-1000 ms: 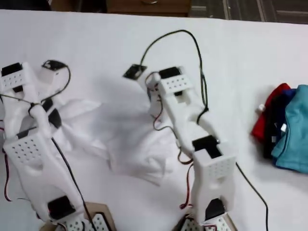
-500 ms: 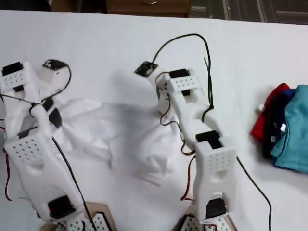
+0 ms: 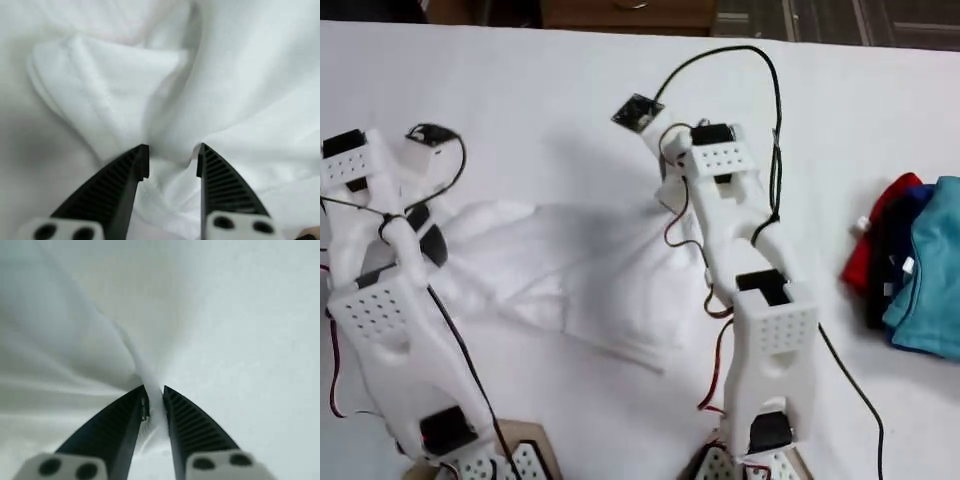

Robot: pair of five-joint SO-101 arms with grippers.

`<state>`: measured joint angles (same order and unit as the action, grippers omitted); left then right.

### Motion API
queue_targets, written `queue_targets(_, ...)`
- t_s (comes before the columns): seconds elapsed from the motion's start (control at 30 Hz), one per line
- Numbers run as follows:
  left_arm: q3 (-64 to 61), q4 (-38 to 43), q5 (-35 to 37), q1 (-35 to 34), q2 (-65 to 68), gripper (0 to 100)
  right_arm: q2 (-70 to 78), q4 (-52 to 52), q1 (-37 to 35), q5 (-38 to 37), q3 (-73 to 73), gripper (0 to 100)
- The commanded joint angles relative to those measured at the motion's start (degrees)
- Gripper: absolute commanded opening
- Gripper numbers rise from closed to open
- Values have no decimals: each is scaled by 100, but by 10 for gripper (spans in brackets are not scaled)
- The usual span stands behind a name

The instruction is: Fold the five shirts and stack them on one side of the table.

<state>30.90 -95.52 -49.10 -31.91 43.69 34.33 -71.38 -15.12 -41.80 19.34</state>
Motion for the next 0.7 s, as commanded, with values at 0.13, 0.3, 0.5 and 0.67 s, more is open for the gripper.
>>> queue_targets(0.13, 198, -70, -9, -62, -343, 184, -92, -681, -163, -18, 422, 298)
queue_targets(0.3, 708, -422, -9, -53, -580, 184, -558, -1499, -453, 9, 818, 354)
queue_targets(0.5, 1138, -580, 0, -185, -1081, 184, -1622, -2070, -1121, 18, 554, 312)
queue_targets(0.67, 549, -501, -185, -70, -703, 184, -2202, -2149, -1798, 18, -835, 312)
